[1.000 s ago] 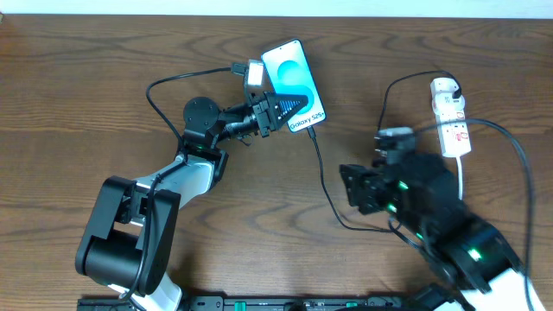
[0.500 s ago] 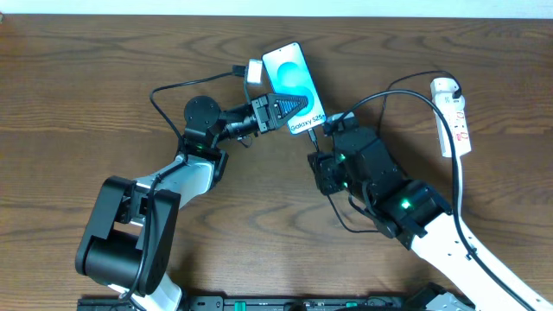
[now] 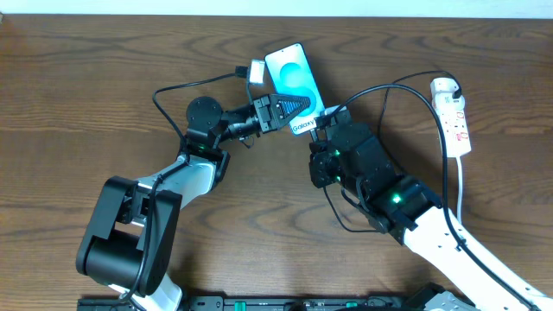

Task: Plug charger to phone and switch on socket
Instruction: 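Open the right gripper off the plugged cable and pull it back, then lower the phone flat onto the table with the left gripper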

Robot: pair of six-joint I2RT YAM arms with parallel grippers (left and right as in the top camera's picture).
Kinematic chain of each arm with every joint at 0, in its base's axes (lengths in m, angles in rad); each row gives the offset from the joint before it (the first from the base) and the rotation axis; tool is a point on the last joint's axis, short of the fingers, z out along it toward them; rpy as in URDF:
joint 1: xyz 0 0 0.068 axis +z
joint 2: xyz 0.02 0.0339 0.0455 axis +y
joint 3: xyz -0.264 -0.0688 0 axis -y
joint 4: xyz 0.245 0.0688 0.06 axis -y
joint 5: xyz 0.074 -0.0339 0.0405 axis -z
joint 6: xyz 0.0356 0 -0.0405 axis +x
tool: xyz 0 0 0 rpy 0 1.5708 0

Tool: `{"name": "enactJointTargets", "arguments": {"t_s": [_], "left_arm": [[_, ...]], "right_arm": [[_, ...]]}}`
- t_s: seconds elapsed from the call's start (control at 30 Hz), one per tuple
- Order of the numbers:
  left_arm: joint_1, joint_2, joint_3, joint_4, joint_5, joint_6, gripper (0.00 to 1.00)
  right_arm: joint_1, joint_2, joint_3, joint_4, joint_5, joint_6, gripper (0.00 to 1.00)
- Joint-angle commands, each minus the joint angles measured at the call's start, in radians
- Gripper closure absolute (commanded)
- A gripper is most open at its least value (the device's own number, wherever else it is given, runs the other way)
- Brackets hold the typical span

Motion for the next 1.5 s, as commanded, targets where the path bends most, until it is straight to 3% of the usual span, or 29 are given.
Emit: {"name": "enactJointTargets", "arguments": {"t_s": [0.0, 0.2, 0.5, 0.6, 0.73, 0.83, 0.9, 1.0, 1.23, 1.47], "left_arm": [[-0.042, -0.014, 0.006, 0.014, 0.126, 0.009, 0.93], [-0.041, -0.014, 0.006, 0.014, 0.151, 0.009, 0.93], [-0.041, -0.014, 0.006, 0.014, 0.051, 0.009, 0.93], [-0.048, -0.014, 0.006, 0.014, -0.008, 0.004, 0.93], [-0.087, -0.020, 0.010, 0.014, -0.101, 0.000, 0.93], [-0.134, -0.020, 0.026, -0.002, -0.171, 0.002, 0.93], [-0.165, -0.020, 0.050, -0.076, -0.207, 0.028, 0.93], [-0.214, -0.020, 0.117, -0.321, -0.245, 0.119, 0.93], [-0.258, -0.007, 0.390, -1.038, -0.325, 0.501, 0.93], [-0.211, 0.140, 0.579, -1.388, -0.188, 0.691, 0.93]], "right_arm": [[-0.001, -0.003, 0.016, 0.079, -0.011, -0.004, 0.99], [-0.001, -0.038, 0.016, 0.046, -0.026, -0.003, 0.98], [-0.003, -0.247, 0.016, -0.052, -0.037, -0.001, 0.47], [-0.003, -0.367, 0.016, -0.095, -0.001, -0.001, 0.25], [-0.003, -0.554, 0.016, -0.157, 0.155, -0.001, 0.09], [-0.003, -0.689, 0.016, -0.197, 0.300, -0.001, 0.05], [-0.003, -0.766, 0.016, -0.220, 0.396, -0.001, 0.03], [-0.003, -0.863, 0.016, -0.260, 0.515, 0.000, 0.01], [-0.003, -0.918, 0.016, -0.355, 0.586, 0.040, 0.01], [-0.003, -0.872, 0.016, -0.348, 0.600, 0.043, 0.01]]}}
